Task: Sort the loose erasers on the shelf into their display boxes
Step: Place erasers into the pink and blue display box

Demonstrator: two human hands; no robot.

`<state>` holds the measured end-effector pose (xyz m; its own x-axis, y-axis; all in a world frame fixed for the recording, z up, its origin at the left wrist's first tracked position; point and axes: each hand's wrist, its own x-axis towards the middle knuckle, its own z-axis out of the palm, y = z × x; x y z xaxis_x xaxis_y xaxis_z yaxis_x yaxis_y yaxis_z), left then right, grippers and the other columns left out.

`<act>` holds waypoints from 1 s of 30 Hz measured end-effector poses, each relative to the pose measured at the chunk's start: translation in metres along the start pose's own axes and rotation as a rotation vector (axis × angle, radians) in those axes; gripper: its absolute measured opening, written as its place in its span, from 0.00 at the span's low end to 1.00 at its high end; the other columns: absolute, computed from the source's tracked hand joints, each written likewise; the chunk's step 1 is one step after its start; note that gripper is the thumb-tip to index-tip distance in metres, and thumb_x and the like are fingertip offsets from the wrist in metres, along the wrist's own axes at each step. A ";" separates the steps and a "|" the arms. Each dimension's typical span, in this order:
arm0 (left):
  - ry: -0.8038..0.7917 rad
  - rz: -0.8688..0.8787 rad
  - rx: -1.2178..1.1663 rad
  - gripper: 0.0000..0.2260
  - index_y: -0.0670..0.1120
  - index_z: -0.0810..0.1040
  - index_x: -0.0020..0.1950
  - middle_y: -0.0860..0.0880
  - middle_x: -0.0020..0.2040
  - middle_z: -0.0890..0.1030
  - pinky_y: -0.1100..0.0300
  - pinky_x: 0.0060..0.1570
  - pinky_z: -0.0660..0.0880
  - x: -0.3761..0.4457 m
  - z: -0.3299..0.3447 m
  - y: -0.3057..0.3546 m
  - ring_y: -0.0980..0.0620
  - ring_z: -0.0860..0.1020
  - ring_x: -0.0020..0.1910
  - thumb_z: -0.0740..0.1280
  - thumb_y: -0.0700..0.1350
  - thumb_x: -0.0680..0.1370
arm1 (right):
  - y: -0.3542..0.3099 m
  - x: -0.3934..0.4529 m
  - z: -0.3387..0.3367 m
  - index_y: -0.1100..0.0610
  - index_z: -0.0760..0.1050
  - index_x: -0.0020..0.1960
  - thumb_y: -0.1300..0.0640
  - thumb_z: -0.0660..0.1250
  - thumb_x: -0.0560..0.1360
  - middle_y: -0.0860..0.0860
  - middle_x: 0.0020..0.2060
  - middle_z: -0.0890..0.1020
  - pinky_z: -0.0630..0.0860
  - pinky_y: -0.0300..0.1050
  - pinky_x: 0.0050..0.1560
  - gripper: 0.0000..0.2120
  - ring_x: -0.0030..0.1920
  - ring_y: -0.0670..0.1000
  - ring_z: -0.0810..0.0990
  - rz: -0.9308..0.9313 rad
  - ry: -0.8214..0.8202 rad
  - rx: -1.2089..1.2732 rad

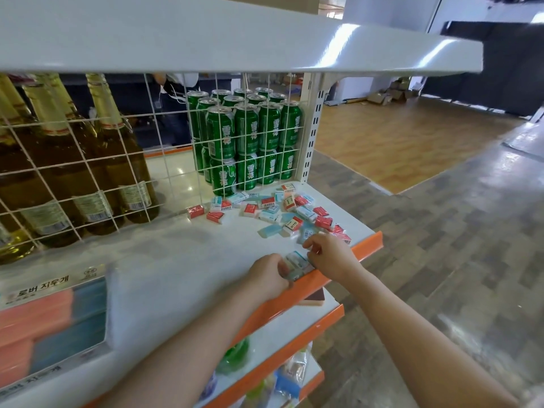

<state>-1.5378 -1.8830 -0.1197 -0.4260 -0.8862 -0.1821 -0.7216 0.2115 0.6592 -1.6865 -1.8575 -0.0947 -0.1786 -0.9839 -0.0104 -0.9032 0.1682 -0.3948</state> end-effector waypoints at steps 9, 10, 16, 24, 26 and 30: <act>0.204 -0.105 -0.191 0.05 0.49 0.76 0.40 0.44 0.47 0.82 0.55 0.50 0.77 0.001 -0.036 -0.034 0.45 0.80 0.47 0.70 0.40 0.72 | -0.018 0.017 0.005 0.56 0.74 0.64 0.63 0.60 0.77 0.52 0.60 0.78 0.74 0.38 0.51 0.17 0.54 0.49 0.78 0.004 -0.012 0.003; 0.236 -0.105 -0.189 0.05 0.47 0.78 0.42 0.44 0.47 0.82 0.58 0.49 0.76 0.001 -0.042 -0.041 0.45 0.80 0.48 0.68 0.38 0.73 | -0.023 0.021 0.006 0.56 0.73 0.65 0.62 0.60 0.77 0.52 0.61 0.77 0.73 0.41 0.56 0.17 0.57 0.51 0.77 -0.004 -0.015 0.000; 0.330 -0.122 -0.329 0.10 0.37 0.81 0.51 0.46 0.37 0.79 0.74 0.31 0.70 -0.008 -0.070 -0.070 0.59 0.77 0.32 0.67 0.29 0.72 | -0.044 0.047 0.019 0.58 0.65 0.71 0.63 0.61 0.76 0.55 0.67 0.71 0.69 0.47 0.64 0.23 0.65 0.55 0.72 -0.053 -0.079 -0.036; 0.460 -0.146 -0.354 0.07 0.47 0.77 0.40 0.49 0.37 0.79 0.62 0.38 0.74 -0.016 -0.085 -0.091 0.55 0.77 0.33 0.67 0.35 0.74 | -0.056 0.070 0.035 0.57 0.63 0.71 0.61 0.57 0.77 0.56 0.69 0.67 0.69 0.52 0.65 0.22 0.67 0.58 0.68 -0.089 -0.159 -0.158; 0.471 -0.152 -0.376 0.10 0.50 0.76 0.37 0.49 0.37 0.80 0.56 0.44 0.76 -0.018 -0.087 -0.094 0.50 0.77 0.37 0.68 0.36 0.74 | -0.055 0.072 0.039 0.57 0.67 0.68 0.59 0.56 0.78 0.56 0.66 0.70 0.70 0.53 0.65 0.18 0.66 0.58 0.69 -0.109 -0.172 -0.206; 0.457 -0.179 -0.414 0.10 0.49 0.77 0.35 0.51 0.36 0.80 0.55 0.48 0.75 -0.020 -0.083 -0.099 0.49 0.78 0.39 0.70 0.36 0.73 | -0.055 0.074 0.041 0.57 0.73 0.62 0.59 0.57 0.78 0.56 0.61 0.72 0.72 0.50 0.61 0.15 0.61 0.57 0.71 -0.142 -0.155 -0.222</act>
<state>-1.4127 -1.9206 -0.1202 0.0230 -0.9987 -0.0461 -0.4504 -0.0515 0.8913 -1.6345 -1.9423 -0.1113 0.0020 -0.9933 -0.1160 -0.9812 0.0205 -0.1920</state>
